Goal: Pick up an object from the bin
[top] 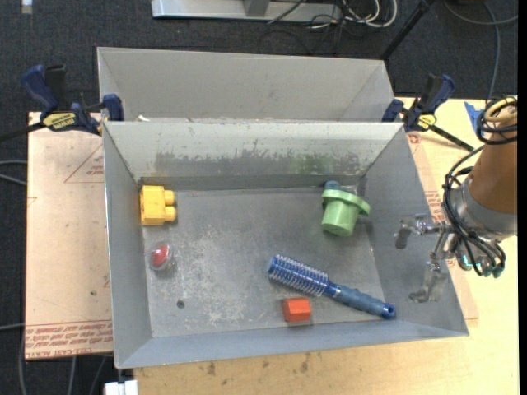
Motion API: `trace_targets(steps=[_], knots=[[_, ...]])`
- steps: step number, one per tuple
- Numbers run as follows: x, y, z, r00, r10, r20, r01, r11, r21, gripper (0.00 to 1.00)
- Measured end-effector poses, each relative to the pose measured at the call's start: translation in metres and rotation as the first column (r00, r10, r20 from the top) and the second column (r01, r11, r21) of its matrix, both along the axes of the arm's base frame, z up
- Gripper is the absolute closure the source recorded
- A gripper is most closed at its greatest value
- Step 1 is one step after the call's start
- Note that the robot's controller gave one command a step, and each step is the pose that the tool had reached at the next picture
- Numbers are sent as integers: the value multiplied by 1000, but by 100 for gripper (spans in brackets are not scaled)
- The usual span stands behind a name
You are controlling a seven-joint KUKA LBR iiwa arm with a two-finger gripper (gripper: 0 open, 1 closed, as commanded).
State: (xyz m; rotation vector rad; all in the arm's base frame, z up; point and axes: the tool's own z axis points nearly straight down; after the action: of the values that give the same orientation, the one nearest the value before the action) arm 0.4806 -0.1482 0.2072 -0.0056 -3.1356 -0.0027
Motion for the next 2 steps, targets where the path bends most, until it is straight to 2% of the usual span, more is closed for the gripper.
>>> trace_targets(steps=[1, 2], knots=[[28, 56, -140, 1000, -3, 1, 3, 1000, 2, 0], [29, 54, -136, 1000, -5, 5, 5, 1000, -1, 100]])
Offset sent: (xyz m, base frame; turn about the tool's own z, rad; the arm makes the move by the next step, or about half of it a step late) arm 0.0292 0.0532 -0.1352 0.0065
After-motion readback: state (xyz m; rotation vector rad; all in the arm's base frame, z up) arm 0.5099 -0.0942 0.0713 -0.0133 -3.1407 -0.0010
